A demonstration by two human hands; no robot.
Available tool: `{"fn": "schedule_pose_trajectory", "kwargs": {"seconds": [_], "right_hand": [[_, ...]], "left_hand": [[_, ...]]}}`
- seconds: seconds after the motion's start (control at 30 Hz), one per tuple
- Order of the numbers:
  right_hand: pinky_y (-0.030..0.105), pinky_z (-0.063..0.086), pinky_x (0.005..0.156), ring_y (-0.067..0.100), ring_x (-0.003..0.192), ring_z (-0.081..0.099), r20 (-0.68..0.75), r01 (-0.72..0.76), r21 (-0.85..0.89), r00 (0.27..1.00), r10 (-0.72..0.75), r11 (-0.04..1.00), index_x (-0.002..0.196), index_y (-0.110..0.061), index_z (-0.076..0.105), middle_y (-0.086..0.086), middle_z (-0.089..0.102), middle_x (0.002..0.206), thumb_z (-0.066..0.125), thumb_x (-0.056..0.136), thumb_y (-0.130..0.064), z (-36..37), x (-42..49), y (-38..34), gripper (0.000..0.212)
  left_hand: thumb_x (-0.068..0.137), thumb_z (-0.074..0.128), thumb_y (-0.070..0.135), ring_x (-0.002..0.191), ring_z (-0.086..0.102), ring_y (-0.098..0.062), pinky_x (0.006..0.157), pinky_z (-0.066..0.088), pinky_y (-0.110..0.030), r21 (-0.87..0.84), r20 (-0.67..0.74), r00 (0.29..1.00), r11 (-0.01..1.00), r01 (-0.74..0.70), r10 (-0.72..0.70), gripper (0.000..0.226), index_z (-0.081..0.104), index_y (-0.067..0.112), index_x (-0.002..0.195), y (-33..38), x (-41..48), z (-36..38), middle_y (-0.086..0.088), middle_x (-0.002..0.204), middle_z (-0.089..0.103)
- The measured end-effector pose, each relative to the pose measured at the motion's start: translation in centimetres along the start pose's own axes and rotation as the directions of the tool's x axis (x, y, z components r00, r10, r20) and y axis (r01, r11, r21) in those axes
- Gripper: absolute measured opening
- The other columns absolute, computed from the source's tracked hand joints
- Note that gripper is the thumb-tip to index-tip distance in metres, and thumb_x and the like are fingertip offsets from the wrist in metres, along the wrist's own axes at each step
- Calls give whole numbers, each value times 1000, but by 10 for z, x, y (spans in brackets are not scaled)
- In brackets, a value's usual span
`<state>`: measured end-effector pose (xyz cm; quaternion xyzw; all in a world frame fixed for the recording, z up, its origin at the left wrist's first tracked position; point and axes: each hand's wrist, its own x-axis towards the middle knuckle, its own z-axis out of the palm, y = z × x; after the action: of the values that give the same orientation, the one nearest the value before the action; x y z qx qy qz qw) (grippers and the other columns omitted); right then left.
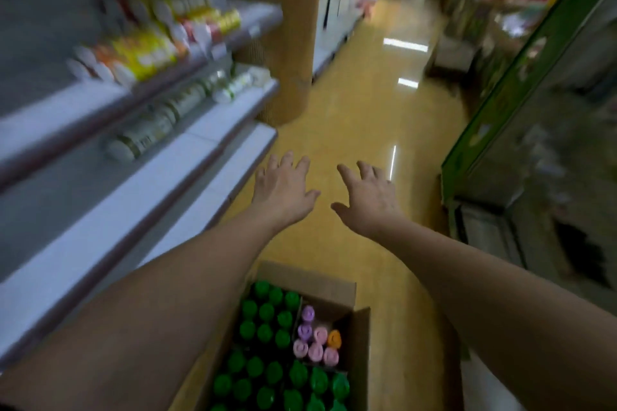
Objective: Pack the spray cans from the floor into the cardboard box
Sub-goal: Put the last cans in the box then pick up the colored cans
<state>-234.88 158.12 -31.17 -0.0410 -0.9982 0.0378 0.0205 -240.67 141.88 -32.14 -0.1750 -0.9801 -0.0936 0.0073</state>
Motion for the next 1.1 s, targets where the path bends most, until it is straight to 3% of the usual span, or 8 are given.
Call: {"fn": "schedule_pose_trajectory", "kwargs": {"seconds": [0.17,0.33,0.57,0.67,0.87,1.1], "right_hand": [[50,36,107,38,141,31,-176,113,-67,977,-123,991,155,-27,26,16,27,159,61,91,-56,-141,-29,-34,77],[51,35,108,39,140,31,-295,274,-72,913,-283,959,154,-30,27,13,29,158,61,89,-57,-221,-79,-72,79],[54,34,108,40,142,27,-296,564,15,791,-535,825,153,-29,28,13,24,159,66,88,-50,-246,-158,-163,77],[51,35,109,38,142,28,-301,677,24,707,-640,736,154,-28,28,13,26,158,68,86,-55,-250,-199,-220,83],[52,34,109,37,143,27,-326,863,89,497,-804,497,156,-30,24,13,21,161,67,88,-52,-262,-302,-325,83],[53,35,110,37,144,26,-323,959,134,281,-904,250,156,-32,25,11,23,161,69,86,-53,-272,-434,-433,85]], "left_hand": [[94,51,64,150,17,-38,117,25,-58,24,-200,978,998,59,-53,76,28,27,156,11,-58,-126,-8,165,22],[92,53,64,152,12,-37,119,20,-60,86,-363,924,983,163,-121,77,27,31,156,15,-155,-220,-6,166,18],[92,53,66,155,1,-38,120,14,-63,154,-345,871,894,421,-351,82,19,33,159,-6,-309,-265,-5,170,2],[91,52,69,154,3,-38,119,18,-62,167,-362,800,811,561,-479,82,22,31,158,-28,-378,-285,-6,170,3],[91,53,67,155,4,-37,119,21,-61,148,-435,582,584,798,-687,85,19,31,160,-59,-534,-325,-5,170,2],[92,51,69,155,0,-37,119,20,-64,141,-481,354,327,934,-802,86,14,33,161,-74,-718,-362,-3,170,-2]]}}
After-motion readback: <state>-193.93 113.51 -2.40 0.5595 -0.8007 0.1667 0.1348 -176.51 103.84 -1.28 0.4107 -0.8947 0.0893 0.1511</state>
